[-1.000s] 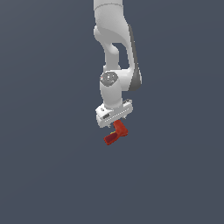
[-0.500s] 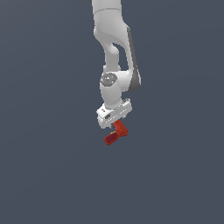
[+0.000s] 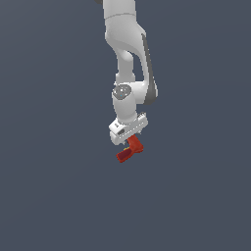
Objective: Pick up the object and move it to a goal position.
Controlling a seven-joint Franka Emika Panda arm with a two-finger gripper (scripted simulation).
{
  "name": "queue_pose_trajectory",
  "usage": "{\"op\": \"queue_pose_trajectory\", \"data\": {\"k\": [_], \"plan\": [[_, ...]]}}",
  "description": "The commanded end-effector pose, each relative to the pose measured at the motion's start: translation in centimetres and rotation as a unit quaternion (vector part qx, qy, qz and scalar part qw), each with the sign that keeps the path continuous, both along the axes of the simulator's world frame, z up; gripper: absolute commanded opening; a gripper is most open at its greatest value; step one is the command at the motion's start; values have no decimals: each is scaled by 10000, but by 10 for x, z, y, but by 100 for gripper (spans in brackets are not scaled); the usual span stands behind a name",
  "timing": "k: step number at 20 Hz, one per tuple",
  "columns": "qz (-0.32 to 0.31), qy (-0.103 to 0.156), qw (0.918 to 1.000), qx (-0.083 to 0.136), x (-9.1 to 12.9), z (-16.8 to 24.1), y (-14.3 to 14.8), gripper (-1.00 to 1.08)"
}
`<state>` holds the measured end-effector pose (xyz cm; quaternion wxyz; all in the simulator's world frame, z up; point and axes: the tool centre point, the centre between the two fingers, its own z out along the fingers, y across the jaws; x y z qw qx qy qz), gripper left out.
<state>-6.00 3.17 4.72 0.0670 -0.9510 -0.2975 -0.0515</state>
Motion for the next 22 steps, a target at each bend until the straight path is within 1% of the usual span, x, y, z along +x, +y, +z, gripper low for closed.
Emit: {"op": "queue_pose_trajectory", "data": {"k": [1,7,8,22], "plan": [[7,2,10000,1,0,-9,2,108],[13,-1,10000,0,0,-20,3,108],[13,-1,10000,0,0,-20,3,-100],[10,-5,10000,-4,0,-15,4,-100]]}}
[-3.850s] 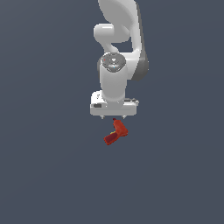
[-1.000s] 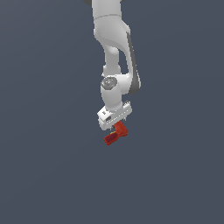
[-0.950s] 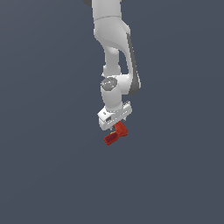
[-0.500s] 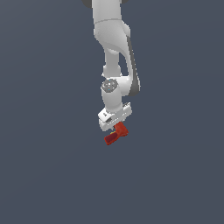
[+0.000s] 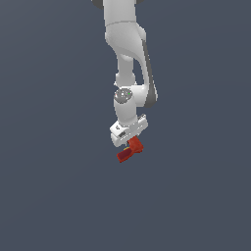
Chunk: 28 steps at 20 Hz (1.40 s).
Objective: Pick up the object and move it to a goal position.
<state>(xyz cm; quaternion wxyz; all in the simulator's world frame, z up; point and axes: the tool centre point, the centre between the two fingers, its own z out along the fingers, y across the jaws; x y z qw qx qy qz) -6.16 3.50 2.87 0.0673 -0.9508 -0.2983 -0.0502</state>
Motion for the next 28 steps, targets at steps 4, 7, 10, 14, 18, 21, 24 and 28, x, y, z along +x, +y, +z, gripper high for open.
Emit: {"op": "queue_pose_trajectory", "data": {"k": [4,7,10,14,18,21,24,28], "plan": [[1,-18,10000,-2,0,15,4,-100],[2,-17,10000,-5,-2,28,9,-100],[2,-17,10000,-5,-4,46,15,-100],[3,-16,10000,-8,-7,78,25,-100],[5,-15,10000,-11,-11,117,38,-100],[5,-15,10000,-11,-14,149,48,-100],[5,-15,10000,-11,-17,179,58,-100],[7,-14,10000,-9,-19,214,69,-100]]}}
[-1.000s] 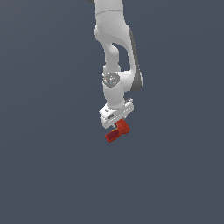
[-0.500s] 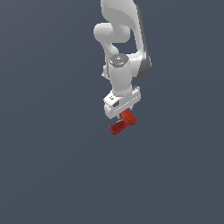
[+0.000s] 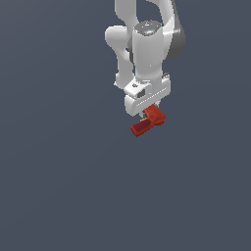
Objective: Pick up the object and move it to a goal position.
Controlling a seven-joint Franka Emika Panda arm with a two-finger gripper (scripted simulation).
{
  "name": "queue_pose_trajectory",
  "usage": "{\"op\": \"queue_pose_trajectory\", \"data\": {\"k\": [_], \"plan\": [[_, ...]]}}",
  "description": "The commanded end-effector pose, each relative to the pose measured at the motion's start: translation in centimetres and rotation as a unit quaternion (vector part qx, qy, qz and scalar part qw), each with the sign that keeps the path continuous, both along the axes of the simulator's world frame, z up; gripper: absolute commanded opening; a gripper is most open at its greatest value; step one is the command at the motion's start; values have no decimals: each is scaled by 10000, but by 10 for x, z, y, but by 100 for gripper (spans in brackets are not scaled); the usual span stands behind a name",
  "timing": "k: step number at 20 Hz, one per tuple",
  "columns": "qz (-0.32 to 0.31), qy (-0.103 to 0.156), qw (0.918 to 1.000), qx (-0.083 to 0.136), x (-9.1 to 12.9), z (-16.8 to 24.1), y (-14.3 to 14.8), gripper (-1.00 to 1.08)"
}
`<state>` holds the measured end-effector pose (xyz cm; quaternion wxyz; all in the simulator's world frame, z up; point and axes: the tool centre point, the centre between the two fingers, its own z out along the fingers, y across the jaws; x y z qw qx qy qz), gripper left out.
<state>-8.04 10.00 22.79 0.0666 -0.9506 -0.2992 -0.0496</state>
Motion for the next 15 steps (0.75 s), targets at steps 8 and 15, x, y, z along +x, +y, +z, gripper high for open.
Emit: {"op": "queue_pose_trajectory", "data": {"k": [8,15], "plan": [[-2,-17,10000,6,-2,63,19,-100],[-3,-17,10000,10,-2,76,23,-100]]}}
